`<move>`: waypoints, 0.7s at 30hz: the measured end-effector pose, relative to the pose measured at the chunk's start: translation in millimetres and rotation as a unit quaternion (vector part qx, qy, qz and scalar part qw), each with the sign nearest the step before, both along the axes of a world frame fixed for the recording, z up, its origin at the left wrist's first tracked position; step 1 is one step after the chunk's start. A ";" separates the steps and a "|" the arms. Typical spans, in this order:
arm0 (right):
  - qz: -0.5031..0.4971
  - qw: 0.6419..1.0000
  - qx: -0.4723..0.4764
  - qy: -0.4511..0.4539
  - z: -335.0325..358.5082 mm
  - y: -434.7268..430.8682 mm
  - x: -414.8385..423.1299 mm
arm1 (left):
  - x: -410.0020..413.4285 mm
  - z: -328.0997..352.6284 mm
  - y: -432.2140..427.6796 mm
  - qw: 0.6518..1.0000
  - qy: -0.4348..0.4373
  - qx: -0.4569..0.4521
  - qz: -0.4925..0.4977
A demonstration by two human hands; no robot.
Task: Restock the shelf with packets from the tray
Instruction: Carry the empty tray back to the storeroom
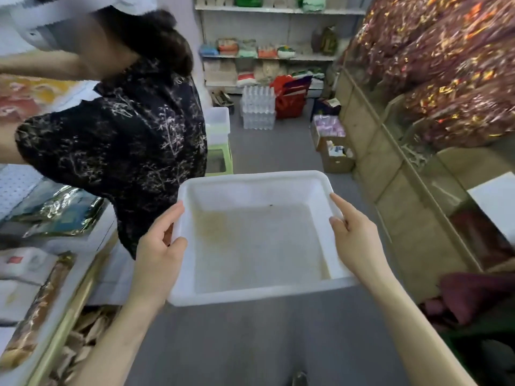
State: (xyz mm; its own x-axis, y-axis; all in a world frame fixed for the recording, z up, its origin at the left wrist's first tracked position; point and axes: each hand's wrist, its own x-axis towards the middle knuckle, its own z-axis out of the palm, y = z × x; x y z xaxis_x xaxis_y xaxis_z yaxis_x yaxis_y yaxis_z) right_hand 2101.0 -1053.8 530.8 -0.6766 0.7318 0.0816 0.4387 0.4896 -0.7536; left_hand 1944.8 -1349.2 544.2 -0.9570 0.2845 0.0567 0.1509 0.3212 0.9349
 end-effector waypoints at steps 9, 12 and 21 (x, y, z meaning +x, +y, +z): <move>-0.036 0.999 0.015 0.013 12.9 161.0 -14.3 | -40.7 4.3 176.3 0.998 0.009 0.018 -0.051; -0.043 0.999 0.009 0.010 10.9 212.7 -30.3 | -57.5 6.1 227.4 0.998 0.000 0.018 -0.057; -0.051 0.999 0.007 0.005 2.0 363.5 -140.9 | -168.0 -7.9 378.2 0.999 0.003 0.004 -0.047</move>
State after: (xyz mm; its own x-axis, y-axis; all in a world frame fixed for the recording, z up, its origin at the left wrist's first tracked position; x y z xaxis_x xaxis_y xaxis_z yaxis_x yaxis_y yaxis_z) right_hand 1960.1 -690.3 532.8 -0.5984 0.7951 0.0987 0.4791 0.4539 -0.7513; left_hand 1776.9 -971.1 536.4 -0.9256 0.3728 0.0652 0.1857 0.2973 0.9366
